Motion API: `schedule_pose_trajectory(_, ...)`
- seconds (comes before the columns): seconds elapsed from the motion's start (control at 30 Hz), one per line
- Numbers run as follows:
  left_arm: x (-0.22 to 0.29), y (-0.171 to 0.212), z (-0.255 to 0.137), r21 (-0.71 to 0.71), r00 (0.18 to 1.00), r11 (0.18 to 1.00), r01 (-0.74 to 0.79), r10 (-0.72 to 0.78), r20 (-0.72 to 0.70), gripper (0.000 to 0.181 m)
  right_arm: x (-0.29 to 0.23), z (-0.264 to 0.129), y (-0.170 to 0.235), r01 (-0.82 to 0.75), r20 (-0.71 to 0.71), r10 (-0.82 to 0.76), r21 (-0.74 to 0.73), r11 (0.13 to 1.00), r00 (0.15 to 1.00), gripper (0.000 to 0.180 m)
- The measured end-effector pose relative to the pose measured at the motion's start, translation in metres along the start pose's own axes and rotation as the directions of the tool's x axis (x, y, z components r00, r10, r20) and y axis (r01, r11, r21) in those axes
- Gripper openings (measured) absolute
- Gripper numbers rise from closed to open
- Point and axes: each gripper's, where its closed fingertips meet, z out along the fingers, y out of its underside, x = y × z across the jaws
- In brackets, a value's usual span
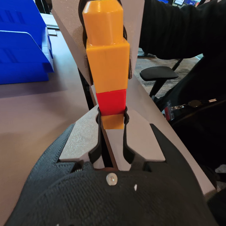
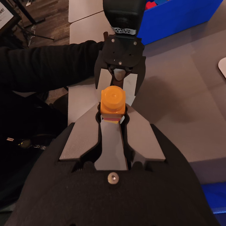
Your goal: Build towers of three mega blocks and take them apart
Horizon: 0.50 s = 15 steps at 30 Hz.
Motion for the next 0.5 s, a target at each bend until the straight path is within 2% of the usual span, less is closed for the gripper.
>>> schedule_pose_trajectory(0.2,-0.008,0.003,0.005,-0.027,0.999,1.0,-0.009,0.01,0.045,0.033,0.004,0.003,0.0,-0.031,-0.025,0.032,0.025,0.999,0.999,0.034)
schedule_pose_trajectory(0.5,-0.022,0.01,0.004,-0.064,0.992,0.998,-0.002,0.01,0.126,0.033,0.015,0.006,0.005,-0.057,-0.135,0.054,-0.015,0.998,0.989,0.034)
